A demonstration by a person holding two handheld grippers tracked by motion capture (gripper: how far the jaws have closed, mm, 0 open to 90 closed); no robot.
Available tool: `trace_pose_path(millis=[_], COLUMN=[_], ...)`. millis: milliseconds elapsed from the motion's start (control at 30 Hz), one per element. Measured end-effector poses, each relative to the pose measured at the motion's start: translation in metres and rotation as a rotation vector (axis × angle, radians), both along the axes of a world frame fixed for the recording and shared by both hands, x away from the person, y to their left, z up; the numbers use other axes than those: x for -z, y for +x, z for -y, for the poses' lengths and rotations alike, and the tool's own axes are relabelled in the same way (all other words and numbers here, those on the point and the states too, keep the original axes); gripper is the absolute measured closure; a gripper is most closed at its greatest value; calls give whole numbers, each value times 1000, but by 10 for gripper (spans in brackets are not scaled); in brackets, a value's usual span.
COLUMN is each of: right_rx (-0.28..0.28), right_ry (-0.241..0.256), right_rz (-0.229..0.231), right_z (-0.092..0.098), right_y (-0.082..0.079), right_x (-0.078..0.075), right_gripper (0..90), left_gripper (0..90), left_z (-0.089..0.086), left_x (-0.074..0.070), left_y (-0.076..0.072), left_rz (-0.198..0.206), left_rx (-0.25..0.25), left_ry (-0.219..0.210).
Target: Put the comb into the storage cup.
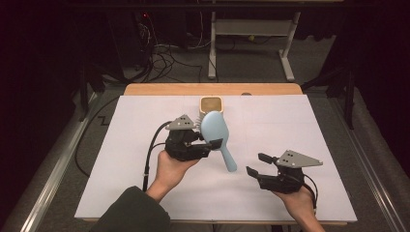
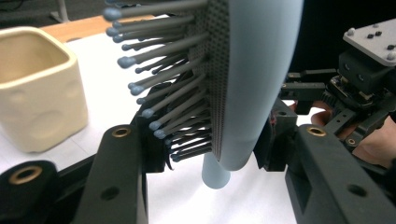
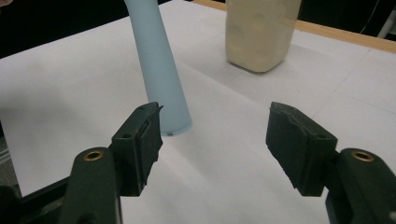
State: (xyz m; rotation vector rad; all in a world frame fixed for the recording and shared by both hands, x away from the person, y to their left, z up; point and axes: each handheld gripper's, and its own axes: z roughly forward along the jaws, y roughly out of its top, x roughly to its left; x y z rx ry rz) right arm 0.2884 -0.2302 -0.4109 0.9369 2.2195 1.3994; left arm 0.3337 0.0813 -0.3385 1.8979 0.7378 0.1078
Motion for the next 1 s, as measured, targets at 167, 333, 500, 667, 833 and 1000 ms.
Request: trace_pose_path(millis=[167,333,500,667,833,1000], right_rx=[31,53,79,89,116,136], right_ry=[22,25,17,21,39,47], right_rz=[14,27,33,47,40,47], right_z=[12,22,32,43,53,63], right_y=[-2,-5,-8,-13,-17,-21], right_x=[2,5,10,18,25,30], right_gripper=[347,330,315,318,317,317], left_gripper=[547,547,547,547,546,546], left_z=[-3,-7,-11,-13,-13,-12], left_x=[-2,-9,-14,-19,-25,-31], left_y=[4,5,9,11,14,18], left_rz=[9,25,33,41,49,58], left_rx=[-18,-28,-48,-59,-64,-74], left_ry=[10,6,12,16,19,24])
